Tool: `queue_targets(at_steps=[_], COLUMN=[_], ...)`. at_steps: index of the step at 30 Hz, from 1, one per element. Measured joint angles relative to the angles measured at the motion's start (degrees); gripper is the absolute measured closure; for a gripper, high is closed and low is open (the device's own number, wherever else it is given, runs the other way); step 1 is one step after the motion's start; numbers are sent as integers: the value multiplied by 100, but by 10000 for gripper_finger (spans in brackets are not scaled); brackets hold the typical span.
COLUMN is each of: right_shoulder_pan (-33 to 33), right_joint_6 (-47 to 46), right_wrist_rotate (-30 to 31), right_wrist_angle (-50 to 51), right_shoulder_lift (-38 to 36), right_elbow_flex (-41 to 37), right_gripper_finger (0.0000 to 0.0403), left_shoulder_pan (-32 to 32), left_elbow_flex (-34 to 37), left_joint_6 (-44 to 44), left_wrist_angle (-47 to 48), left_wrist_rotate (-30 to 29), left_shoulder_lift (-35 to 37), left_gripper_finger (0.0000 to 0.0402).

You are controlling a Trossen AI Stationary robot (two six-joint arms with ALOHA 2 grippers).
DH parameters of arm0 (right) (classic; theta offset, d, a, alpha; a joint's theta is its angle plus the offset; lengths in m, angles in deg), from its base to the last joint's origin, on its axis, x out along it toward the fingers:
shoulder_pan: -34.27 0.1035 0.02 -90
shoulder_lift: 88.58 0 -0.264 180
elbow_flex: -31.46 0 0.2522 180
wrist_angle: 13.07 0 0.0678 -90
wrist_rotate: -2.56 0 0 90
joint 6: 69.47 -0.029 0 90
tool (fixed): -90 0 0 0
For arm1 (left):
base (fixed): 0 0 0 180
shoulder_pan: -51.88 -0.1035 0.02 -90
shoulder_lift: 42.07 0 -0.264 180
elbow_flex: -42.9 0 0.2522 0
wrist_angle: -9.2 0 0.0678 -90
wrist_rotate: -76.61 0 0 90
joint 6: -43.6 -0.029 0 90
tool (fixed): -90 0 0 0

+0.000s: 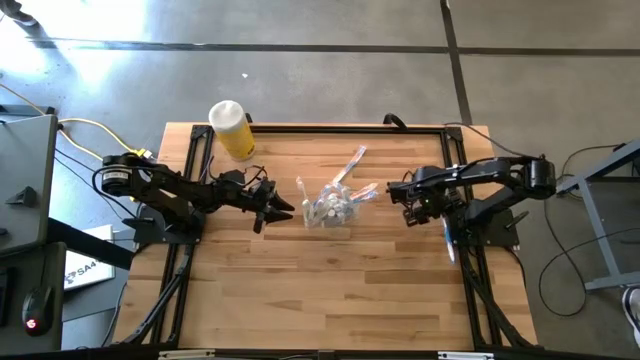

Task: Pick & Place toothbrushing station
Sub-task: Put the blue toothbrush into the transparent organizer

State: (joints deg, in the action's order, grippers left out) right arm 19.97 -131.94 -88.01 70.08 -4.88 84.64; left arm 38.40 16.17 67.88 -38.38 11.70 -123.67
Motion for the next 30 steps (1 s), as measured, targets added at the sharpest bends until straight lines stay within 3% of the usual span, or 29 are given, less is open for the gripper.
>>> queue_targets(at_steps=[8,15,25,30], right_shoulder_pan=[-502,-762,-737,-615], right_joint_6=[408,399,267,-15], right_wrist_rotate=[-453,-404,-1486,-1176], right_wrist_angle=[82,142,785,1434], right_shoulder_lift=[0,0,0,-12], right_elbow_flex=[44,109,298,424], right_gripper_finger=[206,209,209,209], left_shoulder_pan=[0,0,1,0], left_elbow_flex=[0,0,0,0], left_joint_6=[2,2,-101,-161], left_wrist_angle=[0,0,14,135], left_wrist_rotate=[2,2,3,3], left_shoulder_lift=[0,0,0,2], left_gripper_finger=[256,256,256,256])
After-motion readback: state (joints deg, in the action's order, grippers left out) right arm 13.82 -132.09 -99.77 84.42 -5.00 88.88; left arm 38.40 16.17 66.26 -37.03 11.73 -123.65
